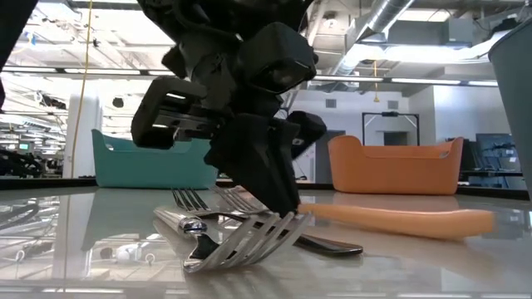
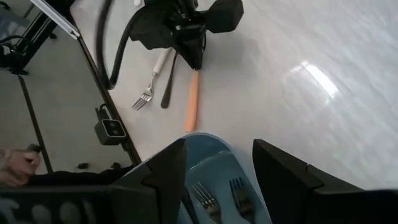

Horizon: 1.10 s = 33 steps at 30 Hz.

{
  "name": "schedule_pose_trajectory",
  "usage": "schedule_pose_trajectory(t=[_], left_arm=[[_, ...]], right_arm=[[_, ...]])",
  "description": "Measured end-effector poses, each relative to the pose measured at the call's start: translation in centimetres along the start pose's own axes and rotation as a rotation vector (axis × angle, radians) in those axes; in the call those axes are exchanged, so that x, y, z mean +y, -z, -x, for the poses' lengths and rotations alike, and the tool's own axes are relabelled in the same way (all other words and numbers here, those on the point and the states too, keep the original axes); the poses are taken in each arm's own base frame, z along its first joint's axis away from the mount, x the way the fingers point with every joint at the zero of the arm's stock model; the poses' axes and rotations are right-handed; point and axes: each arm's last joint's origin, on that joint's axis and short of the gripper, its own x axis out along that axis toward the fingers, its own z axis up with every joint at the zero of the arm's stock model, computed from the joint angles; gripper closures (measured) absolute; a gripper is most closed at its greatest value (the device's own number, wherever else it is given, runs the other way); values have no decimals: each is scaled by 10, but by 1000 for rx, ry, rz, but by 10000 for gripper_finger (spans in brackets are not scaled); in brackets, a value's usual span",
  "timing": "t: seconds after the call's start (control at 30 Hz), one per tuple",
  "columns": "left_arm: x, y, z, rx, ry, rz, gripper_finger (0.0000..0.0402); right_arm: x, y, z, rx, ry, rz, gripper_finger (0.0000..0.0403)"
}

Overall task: Sort silverware by color (type)
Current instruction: Put the orange fork into the orange bin

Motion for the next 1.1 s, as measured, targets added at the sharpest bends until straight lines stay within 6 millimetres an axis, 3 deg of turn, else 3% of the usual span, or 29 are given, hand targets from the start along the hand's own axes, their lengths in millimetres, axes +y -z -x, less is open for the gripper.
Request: schedule_pose_trajectory(t=[0.13, 0.4, 0.6, 0.77, 0.9, 1.1], left_arm=[[4, -13, 20, -23, -104, 42, 399], [-1, -39, 91, -33, -232, 75, 400], [-12, -45, 147, 17, -354, 157, 401], [-14, -50, 185, -51, -523, 331, 401], [-13, -51, 199, -103, -620, 464, 401], [-13, -54, 204, -173, -760, 610, 401]], right_arm=[[-1, 0, 0, -14, 10, 20, 196], [-1, -2, -1, -41, 24, 80, 196], [-4, -10, -1, -190, 80, 71, 196], [-4, -25, -4, -339, 92, 4, 196], [-2, -43, -6, -422, 71, -40, 188], [-1, -69, -9, -502, 8, -118, 148]])
